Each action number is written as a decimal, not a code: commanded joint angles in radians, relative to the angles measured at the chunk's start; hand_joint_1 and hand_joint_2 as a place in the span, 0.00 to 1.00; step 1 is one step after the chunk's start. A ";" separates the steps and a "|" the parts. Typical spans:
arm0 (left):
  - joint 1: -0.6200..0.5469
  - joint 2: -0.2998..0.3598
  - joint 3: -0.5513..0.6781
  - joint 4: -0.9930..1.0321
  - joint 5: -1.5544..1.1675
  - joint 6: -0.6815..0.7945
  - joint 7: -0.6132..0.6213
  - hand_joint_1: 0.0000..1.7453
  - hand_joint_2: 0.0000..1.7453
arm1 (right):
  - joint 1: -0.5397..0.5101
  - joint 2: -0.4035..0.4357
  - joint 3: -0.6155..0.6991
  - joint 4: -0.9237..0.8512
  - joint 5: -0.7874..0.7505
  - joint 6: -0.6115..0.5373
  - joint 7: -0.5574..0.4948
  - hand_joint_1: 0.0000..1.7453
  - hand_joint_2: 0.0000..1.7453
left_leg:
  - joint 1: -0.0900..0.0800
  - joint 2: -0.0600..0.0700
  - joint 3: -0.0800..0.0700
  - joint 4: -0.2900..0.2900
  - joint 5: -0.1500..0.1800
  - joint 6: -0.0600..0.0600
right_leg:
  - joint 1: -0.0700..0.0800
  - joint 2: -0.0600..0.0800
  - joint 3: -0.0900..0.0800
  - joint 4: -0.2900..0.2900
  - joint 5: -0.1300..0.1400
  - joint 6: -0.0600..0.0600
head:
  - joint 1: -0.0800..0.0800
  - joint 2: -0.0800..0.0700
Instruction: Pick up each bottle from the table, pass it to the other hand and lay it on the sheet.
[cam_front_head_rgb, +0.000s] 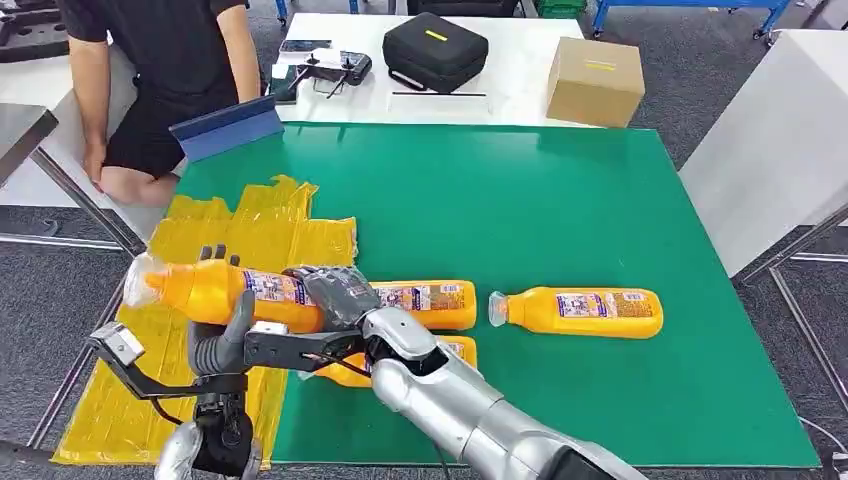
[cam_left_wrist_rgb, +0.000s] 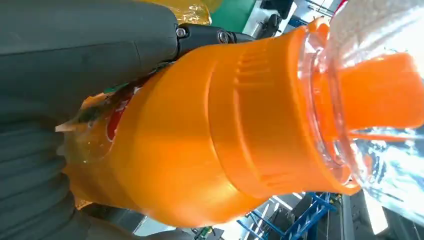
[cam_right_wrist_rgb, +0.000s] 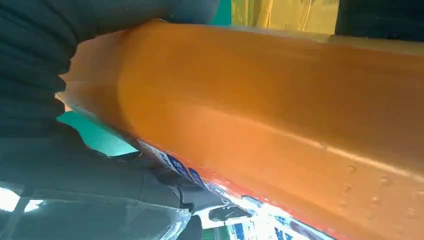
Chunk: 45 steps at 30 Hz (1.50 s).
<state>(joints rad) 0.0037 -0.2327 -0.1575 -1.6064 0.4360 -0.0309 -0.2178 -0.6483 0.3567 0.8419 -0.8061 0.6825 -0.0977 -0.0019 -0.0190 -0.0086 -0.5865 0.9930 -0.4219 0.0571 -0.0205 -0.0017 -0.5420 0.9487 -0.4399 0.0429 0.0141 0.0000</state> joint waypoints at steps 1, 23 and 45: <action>-0.047 0.033 0.050 -0.026 -0.015 0.000 0.008 0.00 1.00 | 0.053 -0.020 0.159 -0.052 0.070 0.030 -0.013 0.96 1.00 | 0.001 0.000 0.002 -0.001 -0.001 -0.004 | 0.001 0.000 0.002 -0.001 0.000 -0.002 | 0.000 0.000; 0.011 0.031 0.055 -0.085 0.018 -0.058 -0.018 1.00 1.00 | 0.105 -0.083 0.199 -0.158 0.072 0.057 -0.015 0.98 1.00 | 0.002 -0.001 0.002 -0.001 0.000 -0.004 | 0.002 -0.002 0.003 -0.002 -0.001 -0.003 | 0.000 0.000; 0.080 0.036 0.100 -0.120 0.041 -0.083 -0.044 1.00 1.00 | 0.152 -0.199 -0.038 -0.389 -0.146 -0.004 -0.118 0.00 0.00 | 0.001 -0.001 0.001 0.000 0.000 -0.004 | 0.001 -0.002 0.002 -0.001 -0.001 -0.002 | 0.000 0.000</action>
<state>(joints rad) 0.0903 -0.2186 -0.0946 -1.6999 0.4784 -0.1061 -0.2590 -0.5062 0.2632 0.8942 -1.0625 0.5870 -0.0931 -0.1072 -0.0190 -0.0075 -0.5867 0.9929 -0.4220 0.0571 -0.0205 -0.0012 -0.5428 0.9485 -0.4400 0.0428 0.0145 0.0000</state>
